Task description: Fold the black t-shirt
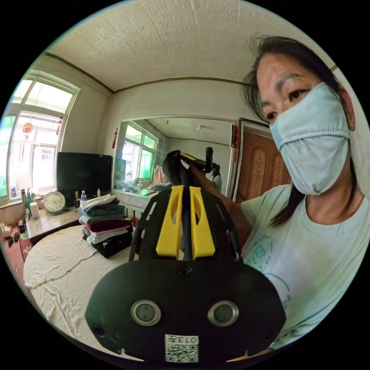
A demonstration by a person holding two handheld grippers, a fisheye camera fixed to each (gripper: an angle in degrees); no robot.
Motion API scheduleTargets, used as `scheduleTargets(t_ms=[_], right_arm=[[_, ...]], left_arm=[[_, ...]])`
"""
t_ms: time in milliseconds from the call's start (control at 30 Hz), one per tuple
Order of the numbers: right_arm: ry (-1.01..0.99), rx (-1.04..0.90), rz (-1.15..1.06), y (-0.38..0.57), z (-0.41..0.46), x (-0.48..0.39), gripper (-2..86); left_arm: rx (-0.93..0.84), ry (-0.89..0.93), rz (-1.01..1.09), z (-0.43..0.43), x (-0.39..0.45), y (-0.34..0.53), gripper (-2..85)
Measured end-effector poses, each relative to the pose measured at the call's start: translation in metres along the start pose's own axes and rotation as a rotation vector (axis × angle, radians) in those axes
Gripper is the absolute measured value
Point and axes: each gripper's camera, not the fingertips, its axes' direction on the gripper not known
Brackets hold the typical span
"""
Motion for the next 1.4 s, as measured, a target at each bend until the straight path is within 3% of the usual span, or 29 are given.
scheduleTargets(t_ms=[133, 333, 533, 633, 700, 833, 900, 1033, 1133, 1200, 1400], right_arm=[[-0.218, -0.034, -0.086, -0.005, 0.082, -0.066, 2.0], [-0.652, -0.129, -0.188, 0.021, 0.213, -0.241, 1.8], [-0.875, -0.411, -0.388, 0.076, 0.3, -0.45, 2.4], [-1.01, -0.631, -0.434, 0.102, 0.332, -0.501, 3.9], [-1.138, -0.702, -0.37, 0.108, 0.345, -0.497, 5.2], [-1.128, -0.612, -0.336, 0.114, 0.341, -0.44, 10.1], [-1.022, -0.614, -0.196, 0.123, 0.342, -0.379, 20.6], [-1.059, -0.628, 0.139, 0.134, 0.353, -0.272, 19.0], [-0.884, -0.549, 0.226, 0.151, 0.325, -0.201, 16.2], [-0.727, -0.658, 0.2, 0.19, 0.302, -0.177, 16.8], [-0.635, -1.035, 0.348, 0.315, 0.255, -0.167, 17.4]], left_arm=[[-0.003, -0.15, -0.164, -0.036, -0.027, 0.049, 1.8], [-0.001, -0.485, -0.577, -0.1, -0.071, 0.17, 1.9], [-0.1, -0.804, -0.842, -0.137, -0.13, 0.285, 2.1], [-0.131, -0.794, -0.979, -0.142, -0.176, 0.328, 2.4], [-0.164, -0.847, -1.04, -0.143, -0.199, 0.347, 2.6], [-0.17, -0.837, -1.091, -0.154, -0.239, 0.374, 4.0], [-0.201, -0.82, -1.095, -0.155, -0.252, 0.381, 5.2], [-0.346, -0.769, -1.078, -0.148, -0.282, 0.388, 7.4], [-0.402, -0.741, -1.045, -0.146, -0.295, 0.386, 10.1], [-0.429, -0.704, -1.039, -0.142, -0.299, 0.388, 12.0], [-0.668, -0.652, -1.06, -0.122, -0.296, 0.411, 16.9]])
